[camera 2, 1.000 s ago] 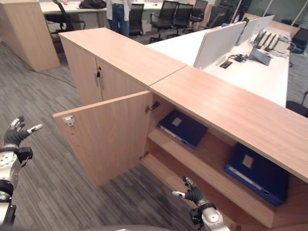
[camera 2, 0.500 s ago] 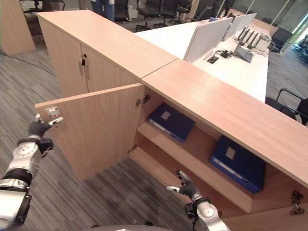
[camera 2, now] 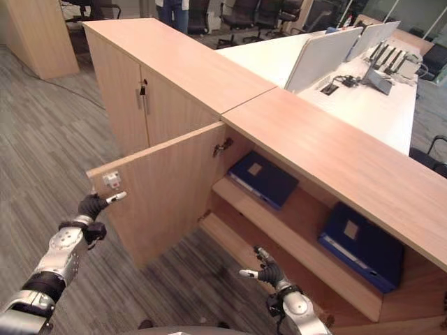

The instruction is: Put the empty folder in the office cabinet

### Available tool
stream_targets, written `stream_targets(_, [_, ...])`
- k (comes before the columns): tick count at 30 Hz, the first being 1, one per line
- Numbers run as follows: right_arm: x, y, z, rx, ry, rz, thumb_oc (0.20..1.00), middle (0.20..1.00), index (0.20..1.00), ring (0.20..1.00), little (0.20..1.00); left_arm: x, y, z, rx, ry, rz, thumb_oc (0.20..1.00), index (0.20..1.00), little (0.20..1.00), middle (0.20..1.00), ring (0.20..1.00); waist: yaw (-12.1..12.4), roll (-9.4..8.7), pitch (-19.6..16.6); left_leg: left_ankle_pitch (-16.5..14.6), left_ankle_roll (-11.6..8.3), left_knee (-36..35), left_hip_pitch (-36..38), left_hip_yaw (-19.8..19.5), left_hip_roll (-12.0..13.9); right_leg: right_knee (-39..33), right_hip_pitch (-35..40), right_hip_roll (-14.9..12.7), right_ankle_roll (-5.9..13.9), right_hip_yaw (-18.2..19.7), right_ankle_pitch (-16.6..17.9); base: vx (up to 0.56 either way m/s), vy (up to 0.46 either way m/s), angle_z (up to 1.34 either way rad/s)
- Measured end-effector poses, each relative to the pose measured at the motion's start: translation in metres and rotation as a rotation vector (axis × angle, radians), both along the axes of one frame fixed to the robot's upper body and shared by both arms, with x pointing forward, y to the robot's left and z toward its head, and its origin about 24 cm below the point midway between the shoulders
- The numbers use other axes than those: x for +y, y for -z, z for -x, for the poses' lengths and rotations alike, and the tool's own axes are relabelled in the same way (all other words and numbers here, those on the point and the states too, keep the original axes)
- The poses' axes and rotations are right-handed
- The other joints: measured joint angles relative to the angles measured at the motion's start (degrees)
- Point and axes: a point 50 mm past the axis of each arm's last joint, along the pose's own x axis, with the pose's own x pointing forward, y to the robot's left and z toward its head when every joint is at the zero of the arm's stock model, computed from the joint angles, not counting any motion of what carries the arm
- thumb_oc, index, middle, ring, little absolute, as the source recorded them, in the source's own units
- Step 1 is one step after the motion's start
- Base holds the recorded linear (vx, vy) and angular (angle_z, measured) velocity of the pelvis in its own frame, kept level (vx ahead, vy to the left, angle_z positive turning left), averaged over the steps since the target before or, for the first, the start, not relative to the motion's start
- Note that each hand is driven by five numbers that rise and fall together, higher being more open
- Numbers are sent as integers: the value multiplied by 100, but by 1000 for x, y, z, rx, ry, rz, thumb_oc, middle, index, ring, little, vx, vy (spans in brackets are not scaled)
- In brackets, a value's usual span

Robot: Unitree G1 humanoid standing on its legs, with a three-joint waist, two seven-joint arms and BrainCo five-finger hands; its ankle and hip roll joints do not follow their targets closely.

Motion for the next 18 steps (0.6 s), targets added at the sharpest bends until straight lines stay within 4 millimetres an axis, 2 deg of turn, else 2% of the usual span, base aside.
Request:
stream_targets(2, [1, -1, -1, -2, -4, 2, 1000, 1000, 1000, 1000, 1000, -21, 8, 15, 27, 115, 35, 1000, 1000, 1000, 1000, 1000, 96, 119, 125, 31, 40, 0, -4, -19, -3, -1, 50, -9, 2, -37, 2, -20, 49, 4])
stream_targets(3, [-3, 0, 0, 1, 8, 14, 1000, 1000, 1000, 1000, 1000, -27, 9, 34, 33, 169, 43, 1000, 1000, 1000, 1000, 1000, 86, 169, 154, 16, 58, -1, 21, -24, -13, -3, 77, -45, 13, -61, -20, -14, 50, 16])
stream_targets(4, [-12, 1, 6, 17, 54, 26, 1000, 1000, 1000, 1000, 1000, -36, 12, 56, 82, 308, 39, 1000, 1000, 1000, 1000, 1000, 116, 230, 210, 14, 57, -1, 109, -83, -39, -2, 166, -56, 23, -120, -57, -33, 48, 17])
stream_targets(5, [-13, 0, 5, 12, 54, 24, 1000, 1000, 1000, 1000, 1000, -38, 24, 77, 166, 373, 53, 1000, 1000, 1000, 1000, 1000, 164, 400, 229, 10, 63, 0, 130, -84, -68, -2, 186, -92, 22, -127, -71, -41, 50, 16])
stream_targets(6, [-13, -2, 4, -1, 57, 20, 1000, 1000, 1000, 1000, 1000, -40, 28, 85, 190, 398, 62, 1000, 1000, 1000, 1000, 1000, 125, 405, 212, 4, 72, 0, 135, -81, -80, -2, 188, -84, 23, -129, -71, -73, 30, 2])
stream_targets(8, [-11, -3, 3, -8, 61, 10, 1000, 1000, 1000, 1000, 1000, -49, 33, 94, 218, 447, 90, 1000, 1000, 1000, 1000, 1000, 125, 516, 221, 5, 73, 0, 133, -72, -102, -2, 177, -106, 24, -127, -70, -33, 9, -1])
stream_targets(10, [-8, -1, 5, 1, 53, 4, 1000, 1000, 1000, 1000, 1000, -58, 36, 95, 224, 473, 124, 1000, 1000, 1000, 1000, 1000, 122, 575, 198, 8, 74, 2, 134, -68, -109, -1, 175, -108, 31, -125, -64, -34, 9, -3])
stream_targets(11, [-6, -1, 6, 3, 54, -2, 1000, 1000, 1000, 1000, 1000, -69, 37, 92, 209, 490, 169, 1000, 1000, 1000, 1000, 1000, 85, 614, 157, 8, 76, 1, 148, -56, -100, -1, 179, -101, 33, -111, -67, -104, 0, -4])
stream_targets(18, [-8, -1, 3, -3, 68, 10, 1000, 1000, 1000, 1000, 1000, -85, 26, 86, 157, 535, 251, 1000, 1000, 1000, 1000, 1000, -99, 790, 75, -19, 111, 0, 234, 341, -101, 4, 35, -137, 93, 201, -6, -64, 8, -28])
